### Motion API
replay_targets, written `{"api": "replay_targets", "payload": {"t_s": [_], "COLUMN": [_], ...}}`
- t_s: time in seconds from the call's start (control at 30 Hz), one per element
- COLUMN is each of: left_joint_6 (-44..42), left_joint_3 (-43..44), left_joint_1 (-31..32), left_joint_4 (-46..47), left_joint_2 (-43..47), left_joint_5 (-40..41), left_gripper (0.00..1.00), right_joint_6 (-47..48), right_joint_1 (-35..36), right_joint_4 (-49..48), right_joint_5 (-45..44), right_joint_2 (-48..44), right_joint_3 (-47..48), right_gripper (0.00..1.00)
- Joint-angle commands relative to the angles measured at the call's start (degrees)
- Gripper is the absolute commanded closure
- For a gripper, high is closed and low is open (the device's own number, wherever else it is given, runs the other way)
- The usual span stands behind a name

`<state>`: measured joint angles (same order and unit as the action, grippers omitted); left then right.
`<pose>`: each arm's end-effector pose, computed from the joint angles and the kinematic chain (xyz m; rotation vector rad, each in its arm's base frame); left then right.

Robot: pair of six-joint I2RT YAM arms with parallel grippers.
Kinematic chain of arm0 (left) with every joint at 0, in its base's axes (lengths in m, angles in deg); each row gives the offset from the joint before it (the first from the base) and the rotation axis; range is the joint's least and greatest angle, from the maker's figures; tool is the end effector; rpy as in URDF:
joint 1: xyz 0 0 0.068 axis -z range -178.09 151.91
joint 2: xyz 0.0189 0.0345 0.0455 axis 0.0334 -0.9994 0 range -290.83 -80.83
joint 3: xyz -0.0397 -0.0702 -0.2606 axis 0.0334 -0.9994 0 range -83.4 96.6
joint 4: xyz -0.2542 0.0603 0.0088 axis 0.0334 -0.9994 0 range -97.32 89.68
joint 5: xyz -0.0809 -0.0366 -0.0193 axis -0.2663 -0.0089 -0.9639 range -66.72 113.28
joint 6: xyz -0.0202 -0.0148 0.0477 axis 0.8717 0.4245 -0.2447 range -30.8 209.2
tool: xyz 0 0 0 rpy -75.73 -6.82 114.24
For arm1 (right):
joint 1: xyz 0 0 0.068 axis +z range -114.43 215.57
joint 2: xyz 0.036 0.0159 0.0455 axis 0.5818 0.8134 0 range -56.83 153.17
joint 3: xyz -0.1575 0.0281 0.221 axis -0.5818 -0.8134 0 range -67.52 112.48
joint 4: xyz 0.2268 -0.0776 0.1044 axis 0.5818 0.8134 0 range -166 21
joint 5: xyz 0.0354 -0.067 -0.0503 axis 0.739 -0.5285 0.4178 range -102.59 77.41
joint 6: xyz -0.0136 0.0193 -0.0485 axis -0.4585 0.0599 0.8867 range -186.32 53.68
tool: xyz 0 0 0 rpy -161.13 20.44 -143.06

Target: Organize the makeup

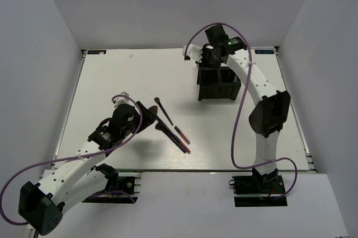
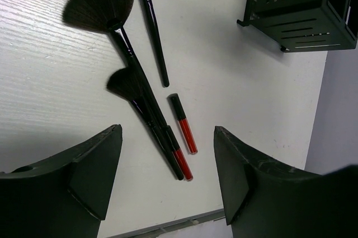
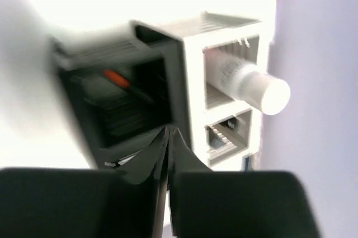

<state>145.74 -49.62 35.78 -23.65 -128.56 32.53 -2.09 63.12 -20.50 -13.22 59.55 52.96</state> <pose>0.1538 -0.0965 0.2419 -0.5423 2.2358 -0.6773 0.3955 0.2059 0.3417 -1.7845 1.7368 -0.2874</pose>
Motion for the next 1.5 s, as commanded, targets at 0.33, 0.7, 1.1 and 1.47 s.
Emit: {"api": "replay_targets", "payload": {"t_s": [0.33,0.7,1.1,1.47], "left_joint_6": [0.24,1.65,2.62,2.53], "left_joint_3": [0.85,1.46,1.11,1.02], "left_joint_1": [-0.12,-0.12,-0.12,-0.12], "left_joint_4": [-1.89,-5.23,-6.64,-5.94], "left_joint_2": [-0.09,-0.53,1.23,0.61], "left_joint_5": [0.94,0.94,1.20,1.03], "left_gripper": [0.35,0.26,0.26,0.27], "right_joint_6": [-35.72,-52.88,-56.93,-56.32], "right_joint_1": [8.82,20.35,23.16,25.79], "right_joint_4": [-16.12,-31.16,-34.41,-35.64], "right_joint_5": [38.25,21.55,8.45,3.62], "right_joint_2": [-20.83,-14.61,-8.54,-7.83], "right_joint_3": [-43.56,-49.04,-48.50,-50.44], "right_gripper": [0.68,0.56,0.55,0.59]}}
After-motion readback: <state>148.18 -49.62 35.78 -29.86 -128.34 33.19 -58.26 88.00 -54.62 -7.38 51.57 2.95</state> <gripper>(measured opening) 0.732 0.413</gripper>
